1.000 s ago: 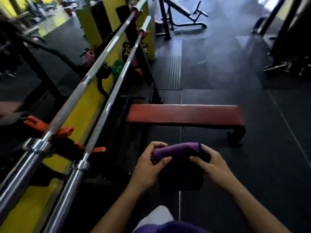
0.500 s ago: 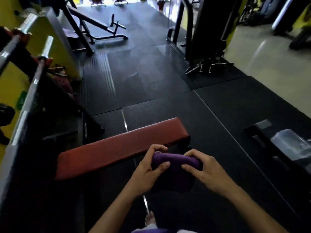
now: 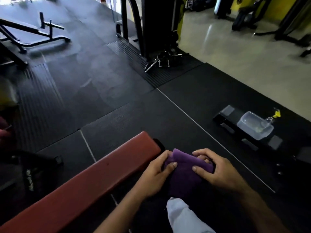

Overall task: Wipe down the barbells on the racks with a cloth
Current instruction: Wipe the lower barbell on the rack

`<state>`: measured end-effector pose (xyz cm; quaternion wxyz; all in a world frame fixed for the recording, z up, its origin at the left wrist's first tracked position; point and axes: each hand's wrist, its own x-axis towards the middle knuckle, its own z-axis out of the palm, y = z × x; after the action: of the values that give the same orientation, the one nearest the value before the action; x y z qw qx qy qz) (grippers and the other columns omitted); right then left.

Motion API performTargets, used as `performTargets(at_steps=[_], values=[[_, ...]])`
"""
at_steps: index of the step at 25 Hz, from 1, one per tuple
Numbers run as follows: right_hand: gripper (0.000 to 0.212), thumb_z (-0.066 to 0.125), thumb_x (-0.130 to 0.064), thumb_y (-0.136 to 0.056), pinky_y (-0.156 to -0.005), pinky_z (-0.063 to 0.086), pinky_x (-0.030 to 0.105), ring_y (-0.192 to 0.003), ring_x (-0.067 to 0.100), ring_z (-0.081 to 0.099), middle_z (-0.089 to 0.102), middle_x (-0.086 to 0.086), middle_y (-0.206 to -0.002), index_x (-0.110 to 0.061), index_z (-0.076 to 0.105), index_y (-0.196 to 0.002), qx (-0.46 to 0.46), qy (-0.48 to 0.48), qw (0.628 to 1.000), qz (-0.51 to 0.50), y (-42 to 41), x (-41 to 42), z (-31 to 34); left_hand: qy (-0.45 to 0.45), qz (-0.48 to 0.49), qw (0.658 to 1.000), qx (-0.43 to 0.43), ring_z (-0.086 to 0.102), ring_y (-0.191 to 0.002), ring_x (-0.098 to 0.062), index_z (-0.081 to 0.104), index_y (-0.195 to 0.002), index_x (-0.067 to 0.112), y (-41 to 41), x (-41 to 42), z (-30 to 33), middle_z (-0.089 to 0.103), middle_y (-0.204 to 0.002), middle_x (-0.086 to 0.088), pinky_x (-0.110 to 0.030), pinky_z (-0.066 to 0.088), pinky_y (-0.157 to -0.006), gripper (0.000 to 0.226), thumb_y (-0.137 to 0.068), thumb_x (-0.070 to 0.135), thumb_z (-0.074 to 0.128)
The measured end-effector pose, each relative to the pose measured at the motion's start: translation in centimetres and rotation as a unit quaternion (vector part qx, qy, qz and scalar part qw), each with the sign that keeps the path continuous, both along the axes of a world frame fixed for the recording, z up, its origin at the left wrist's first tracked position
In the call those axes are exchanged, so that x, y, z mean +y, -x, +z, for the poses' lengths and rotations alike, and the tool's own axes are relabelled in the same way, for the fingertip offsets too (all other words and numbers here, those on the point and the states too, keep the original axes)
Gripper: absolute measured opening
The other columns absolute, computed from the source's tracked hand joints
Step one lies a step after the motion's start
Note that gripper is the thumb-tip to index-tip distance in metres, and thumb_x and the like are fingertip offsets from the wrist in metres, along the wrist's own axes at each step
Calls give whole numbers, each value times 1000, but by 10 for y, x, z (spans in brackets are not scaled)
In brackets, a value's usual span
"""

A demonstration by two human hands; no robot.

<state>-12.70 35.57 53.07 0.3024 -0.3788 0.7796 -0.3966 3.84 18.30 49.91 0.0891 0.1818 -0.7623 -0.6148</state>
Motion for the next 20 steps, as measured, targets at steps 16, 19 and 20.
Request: performTargets(at_steps=[16,19,20], values=[[8,60,-29,-99,-66,56,28,-81,6,67,70,-12,-90,-34,65,-98,-31,74,994,-74,321,-172,-9,113,-33,993,-29,68,-96,-10,63,-113,29,314,-201,-20,70,-103,12,-23,52,-82,12,-102,25,60],[28,65,-25,-97,-87,57,30,-105,0,66,69,-18,-111,-37,59,-122,-59,60,995,-55,385,-233,-20,133,6,991,-12,67,-97,-11,62,-113,29,370,-257,-20,70,-103,10,-24,51,-83,12,-101,27,61],[39,67,-26,-96,-91,55,28,-110,-2,64,68,-18,-118,-40,54,-130,-66,54,996,-40,406,-258,-21,130,21,991,1,68,-97,-11,61,-114,28,389,-278,-18,70,-102,9,-24,52,-84,16,-98,27,65]])
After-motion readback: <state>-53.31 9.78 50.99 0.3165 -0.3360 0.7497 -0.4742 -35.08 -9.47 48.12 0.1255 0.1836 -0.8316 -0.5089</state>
